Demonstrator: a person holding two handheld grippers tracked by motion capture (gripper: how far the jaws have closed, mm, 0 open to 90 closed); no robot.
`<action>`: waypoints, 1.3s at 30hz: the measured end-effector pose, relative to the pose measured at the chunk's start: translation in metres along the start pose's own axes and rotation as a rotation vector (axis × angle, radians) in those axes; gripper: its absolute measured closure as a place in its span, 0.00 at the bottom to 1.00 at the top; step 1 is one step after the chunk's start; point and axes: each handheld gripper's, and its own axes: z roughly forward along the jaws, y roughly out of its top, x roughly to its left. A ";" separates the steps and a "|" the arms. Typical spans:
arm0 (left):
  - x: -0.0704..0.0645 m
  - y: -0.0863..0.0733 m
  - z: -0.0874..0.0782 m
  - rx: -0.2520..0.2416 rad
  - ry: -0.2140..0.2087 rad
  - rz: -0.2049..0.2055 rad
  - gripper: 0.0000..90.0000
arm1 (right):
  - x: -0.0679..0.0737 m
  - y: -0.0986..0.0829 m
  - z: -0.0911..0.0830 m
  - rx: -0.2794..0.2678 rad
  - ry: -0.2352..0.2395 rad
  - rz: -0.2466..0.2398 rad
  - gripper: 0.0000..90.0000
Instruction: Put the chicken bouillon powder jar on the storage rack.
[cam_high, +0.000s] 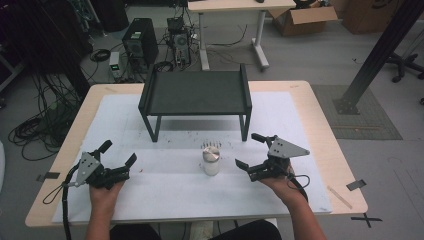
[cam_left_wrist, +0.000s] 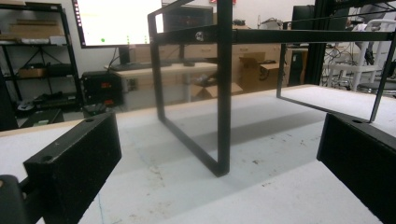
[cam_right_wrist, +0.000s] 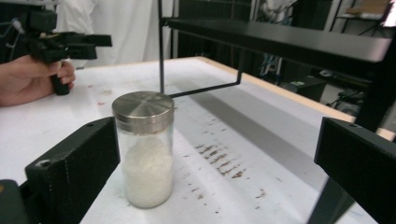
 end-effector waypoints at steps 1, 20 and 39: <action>0.000 0.000 0.000 0.000 0.000 -0.001 0.00 | 0.001 0.000 0.002 0.009 0.007 -0.002 0.00; 0.000 0.000 0.000 0.000 0.000 0.001 0.00 | 0.008 0.002 0.035 0.145 0.142 -0.006 0.00; 0.000 0.000 0.000 -0.001 -0.001 0.004 0.00 | 0.015 0.002 0.064 0.241 0.221 -0.005 0.00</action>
